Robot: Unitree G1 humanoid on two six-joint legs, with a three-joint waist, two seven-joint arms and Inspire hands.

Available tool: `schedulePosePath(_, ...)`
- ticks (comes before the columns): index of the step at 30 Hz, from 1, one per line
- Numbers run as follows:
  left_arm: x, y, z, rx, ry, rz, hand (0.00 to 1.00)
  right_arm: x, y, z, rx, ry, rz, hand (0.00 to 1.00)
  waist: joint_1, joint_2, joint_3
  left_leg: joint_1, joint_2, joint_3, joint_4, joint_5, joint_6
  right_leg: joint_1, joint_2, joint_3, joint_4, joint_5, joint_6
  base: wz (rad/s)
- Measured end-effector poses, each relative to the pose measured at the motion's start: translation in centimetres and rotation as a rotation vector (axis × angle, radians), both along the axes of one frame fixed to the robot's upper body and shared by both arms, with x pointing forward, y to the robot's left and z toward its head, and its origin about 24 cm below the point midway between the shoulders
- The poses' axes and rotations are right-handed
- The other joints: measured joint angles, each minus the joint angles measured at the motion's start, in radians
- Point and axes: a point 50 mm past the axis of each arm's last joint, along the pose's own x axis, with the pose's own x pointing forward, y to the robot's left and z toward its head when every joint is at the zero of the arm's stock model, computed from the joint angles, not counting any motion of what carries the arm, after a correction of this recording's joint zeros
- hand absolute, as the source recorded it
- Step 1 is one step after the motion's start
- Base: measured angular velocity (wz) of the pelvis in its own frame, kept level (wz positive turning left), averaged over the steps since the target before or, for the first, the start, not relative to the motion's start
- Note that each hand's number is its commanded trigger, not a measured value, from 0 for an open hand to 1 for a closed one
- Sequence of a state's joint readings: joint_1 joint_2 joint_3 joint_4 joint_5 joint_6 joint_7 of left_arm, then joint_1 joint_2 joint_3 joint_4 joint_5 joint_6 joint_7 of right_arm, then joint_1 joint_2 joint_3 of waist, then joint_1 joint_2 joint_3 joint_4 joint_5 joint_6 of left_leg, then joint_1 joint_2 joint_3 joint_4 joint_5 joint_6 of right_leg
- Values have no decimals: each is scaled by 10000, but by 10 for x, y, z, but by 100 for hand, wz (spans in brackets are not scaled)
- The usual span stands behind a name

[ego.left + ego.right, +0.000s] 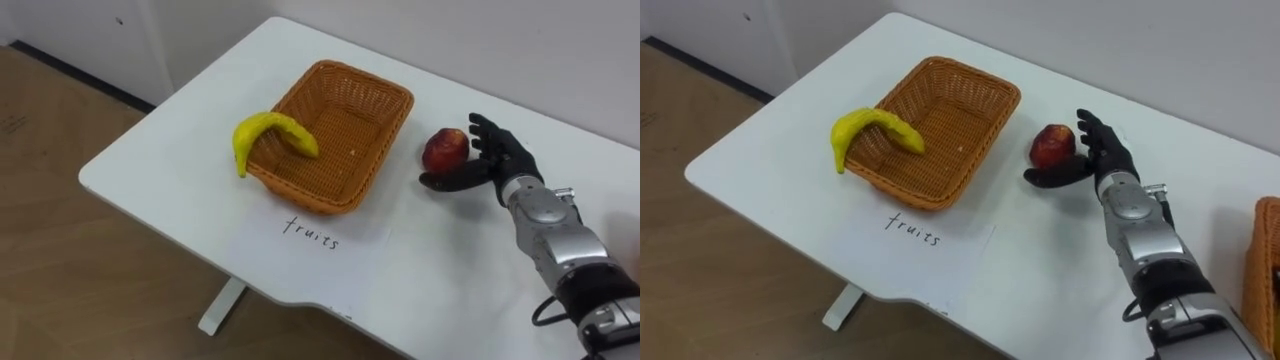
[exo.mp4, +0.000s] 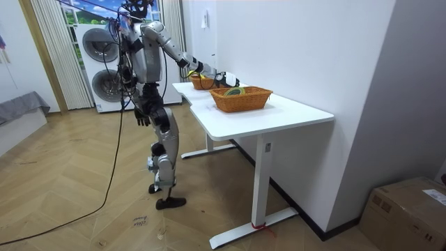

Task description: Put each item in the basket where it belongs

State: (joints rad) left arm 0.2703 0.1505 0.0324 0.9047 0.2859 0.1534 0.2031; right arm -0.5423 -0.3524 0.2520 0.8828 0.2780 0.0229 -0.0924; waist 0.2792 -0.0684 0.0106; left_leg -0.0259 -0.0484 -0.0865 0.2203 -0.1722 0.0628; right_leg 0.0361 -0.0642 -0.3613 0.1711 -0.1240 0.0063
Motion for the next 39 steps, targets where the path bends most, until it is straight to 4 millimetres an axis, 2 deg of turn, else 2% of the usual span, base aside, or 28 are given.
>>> schedulePosePath(10, 0, 0, 0, 10, -1, 2, 0, -1, 0, -1, -80, 65, 45, 0, -2, -22, -2, -7, 1, 0, 0, -1, 0, -3, 0, -2, -1, 1, -1, 0)
schedulePosePath(18, 1, 0, 0, 48, 42, 29, 0, -2, -1, -5, -45, 300, 170, 0, 39, -117, 21, -19, 0, 4, 0, -1, 0, -17, 2, 19, -5, 1, -2, 0)
schedulePosePath(39, -6, 0, -1, -20, 169, 222, 0, -1, -3, -6, 2, 471, 237, 0, 64, -61, 43, -28, 1, -58, 24, 0, -6, 22, -2, -111, -8, 4, -7, 0)
